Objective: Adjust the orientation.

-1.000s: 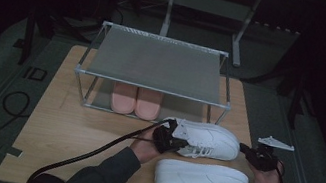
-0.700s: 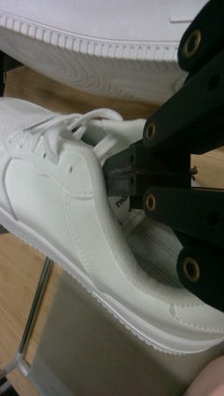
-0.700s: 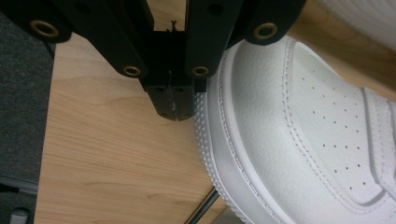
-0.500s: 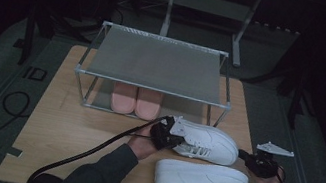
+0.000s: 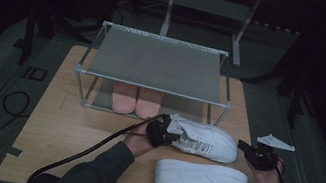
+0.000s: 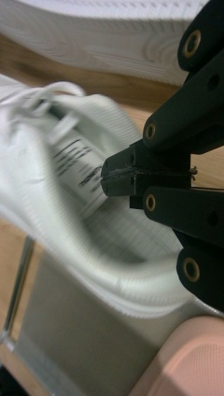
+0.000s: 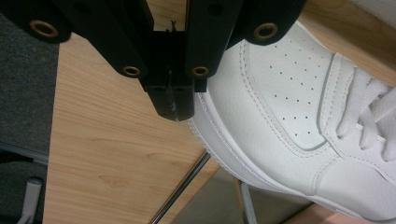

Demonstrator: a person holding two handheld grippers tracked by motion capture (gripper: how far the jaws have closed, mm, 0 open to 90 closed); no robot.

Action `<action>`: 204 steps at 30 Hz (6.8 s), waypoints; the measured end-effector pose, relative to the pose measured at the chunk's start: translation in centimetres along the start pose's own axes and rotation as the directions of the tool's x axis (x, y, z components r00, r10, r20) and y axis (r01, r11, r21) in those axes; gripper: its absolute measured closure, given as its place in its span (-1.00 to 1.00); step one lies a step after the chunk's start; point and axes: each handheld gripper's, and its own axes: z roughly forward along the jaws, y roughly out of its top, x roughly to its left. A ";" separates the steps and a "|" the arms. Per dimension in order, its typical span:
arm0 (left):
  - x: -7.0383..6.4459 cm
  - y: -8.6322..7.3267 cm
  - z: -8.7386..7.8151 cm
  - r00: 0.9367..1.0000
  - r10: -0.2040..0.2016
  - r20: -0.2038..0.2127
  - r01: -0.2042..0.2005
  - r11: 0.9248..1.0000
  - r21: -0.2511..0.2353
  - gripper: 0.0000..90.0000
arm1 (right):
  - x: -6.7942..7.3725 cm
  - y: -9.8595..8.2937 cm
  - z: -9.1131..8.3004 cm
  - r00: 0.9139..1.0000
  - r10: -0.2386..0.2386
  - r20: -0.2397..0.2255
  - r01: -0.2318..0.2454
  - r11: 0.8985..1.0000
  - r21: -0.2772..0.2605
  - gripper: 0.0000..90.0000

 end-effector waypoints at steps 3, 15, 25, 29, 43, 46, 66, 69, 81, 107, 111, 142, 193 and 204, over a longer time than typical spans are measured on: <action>-0.2 -0.3 0.8 1.000 0.004 -0.004 -0.004 1.000 0.021 1.00 | -0.1 -0.1 0.0 1.000 0.012 -0.007 -0.012 1.000 -0.006 1.00; -0.2 -0.2 0.7 0.998 -0.037 0.051 0.038 0.999 -0.024 1.00 | -0.2 -0.1 0.4 1.000 0.001 0.002 -0.001 1.000 -0.008 1.00; -1.6 0.1 0.7 0.994 -0.036 0.100 0.040 0.998 -0.037 1.00 | -0.3 0.7 1.4 1.000 -0.009 0.016 0.009 1.000 -0.002 1.00; -1.5 0.1 0.6 0.994 -0.038 0.099 0.043 0.998 -0.045 1.00 | -0.4 1.0 1.7 1.000 -0.012 0.017 0.012 1.000 0.007 1.00; 1.0 0.2 0.0 0.996 -0.075 0.048 0.077 0.996 -0.039 1.00 | 0.8 -0.1 2.2 0.999 -0.035 0.002 0.035 0.997 0.068 1.00; 0.9 0.2 -0.1 0.996 -0.072 0.052 0.074 0.997 -0.033 1.00 | 0.5 -0.3 2.1 1.000 -0.014 -0.012 0.015 0.998 0.058 1.00; 0.6 0.5 -1.1 0.996 -0.049 0.081 0.050 0.999 -0.004 1.00 | 0.4 -0.1 1.8 1.000 -0.026 -0.002 0.026 0.998 0.051 1.00; 0.8 0.6 -1.4 0.997 -0.044 0.063 0.045 0.999 -0.013 0.99 | 0.3 -0.2 1.6 1.000 -0.021 0.000 0.021 0.999 0.046 1.00; 4.7 0.3 -1.7 0.996 -0.084 0.020 0.084 0.996 0.029 0.65 | -0.3 -1.2 1.1 1.000 0.011 -0.002 -0.010 0.999 0.045 0.97; 5.2 0.6 0.5 0.996 -0.015 0.089 -0.005 0.976 0.217 0.81 | -0.8 -2.6 1.1 0.999 0.041 -0.001 -0.041 0.998 0.051 0.96; 4.9 0.4 0.0 0.995 0.006 0.098 -0.028 0.974 0.225 0.82 | -0.9 -2.7 1.0 0.999 0.042 0.000 -0.042 0.998 0.049 0.96; 8.1 -10.4 -8.7 0.983 -0.183 0.009 0.178 0.967 0.182 0.72 | -0.5 -3.4 0.0 0.999 0.033 0.002 -0.033 0.998 0.057 0.97; -2.5 -1.5 -5.3 0.974 -0.080 0.214 0.095 0.994 -0.058 0.95 | -0.1 -6.1 -2.8 0.996 0.071 0.045 -0.075 0.993 0.091 0.99; -3.6 -0.4 -4.2 0.974 -0.033 0.222 0.045 0.998 -0.048 1.00 | 0.2 -6.3 -3.8 0.997 0.062 0.045 -0.066 0.994 0.085 1.00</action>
